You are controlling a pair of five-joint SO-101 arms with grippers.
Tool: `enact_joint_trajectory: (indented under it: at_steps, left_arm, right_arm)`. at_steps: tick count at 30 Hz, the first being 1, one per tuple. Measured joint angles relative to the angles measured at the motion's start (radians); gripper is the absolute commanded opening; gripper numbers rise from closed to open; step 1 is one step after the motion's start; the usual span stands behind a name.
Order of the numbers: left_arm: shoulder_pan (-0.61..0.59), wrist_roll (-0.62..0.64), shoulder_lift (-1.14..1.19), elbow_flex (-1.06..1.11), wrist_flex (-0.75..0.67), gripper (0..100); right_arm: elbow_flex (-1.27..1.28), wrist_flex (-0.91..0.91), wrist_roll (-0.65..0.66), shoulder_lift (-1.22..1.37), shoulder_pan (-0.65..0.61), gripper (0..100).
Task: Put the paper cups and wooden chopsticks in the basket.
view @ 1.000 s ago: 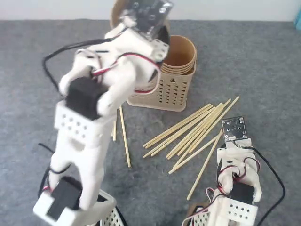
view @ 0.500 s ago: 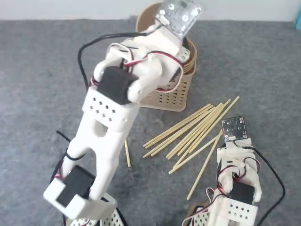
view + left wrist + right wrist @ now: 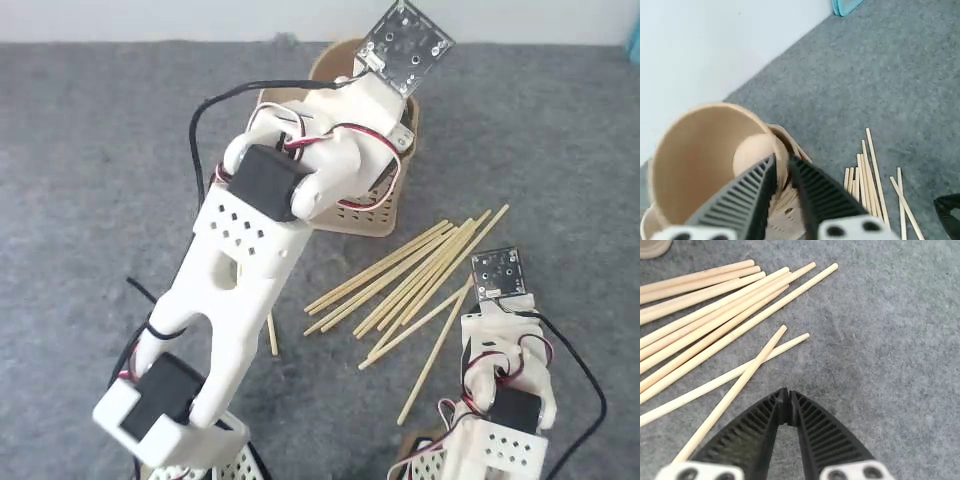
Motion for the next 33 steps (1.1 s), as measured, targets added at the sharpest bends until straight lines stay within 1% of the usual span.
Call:
enact_joint_trajectory:
  at_steps: [4,6,8,10,12,15,19,22,24,26,27,30,33]
  left_arm:
    - [-0.052,0.144,0.000,-0.017,0.000,21]
    - [-0.089,0.186,0.000,-0.046,0.000,21]
    - [-0.127,0.196,0.000,-0.087,0.005,21]
    - [-0.167,0.199,-0.002,-0.137,0.040,21]
    - [-0.196,0.203,-0.015,-0.173,0.095,21]
    - [-0.209,0.203,-0.060,-0.192,0.190,21]
    - [-0.233,0.203,-0.126,-0.167,0.321,13]
    - [-0.250,0.203,-0.169,-0.115,0.338,6]
    - [-0.252,0.203,-0.198,-0.084,0.310,2]
    - [-0.252,0.203,-0.235,-0.048,0.252,1]
    - [-0.250,0.203,-0.255,-0.023,0.207,1]
    - [-0.190,0.203,-0.313,0.103,0.049,1]
    - [-0.133,0.203,-0.359,0.316,-0.132,1]
  right_arm:
    - [0.000,0.000,0.000,0.000,0.000,0.9]
    - [0.000,0.000,0.000,0.000,0.000,0.9]
    - [0.000,0.000,0.000,0.000,0.000,0.9]
    - [0.000,0.000,0.000,0.000,0.000,0.9]
    - [0.000,0.000,0.000,0.000,0.000,0.9]
    - [0.000,0.000,0.000,0.000,0.000,0.9]
    - [0.000,0.000,0.000,0.000,0.000,0.9]
    - [0.000,0.000,0.000,0.000,0.000,0.9]
    - [0.000,0.000,0.000,0.000,0.000,0.9]
    - [0.000,0.000,0.000,0.000,0.000,0.9]
    - [0.000,0.000,0.000,0.000,0.000,0.9]
    - [0.000,0.000,0.000,0.000,0.000,0.9]
    - [0.000,0.000,0.000,0.000,0.000,0.9]
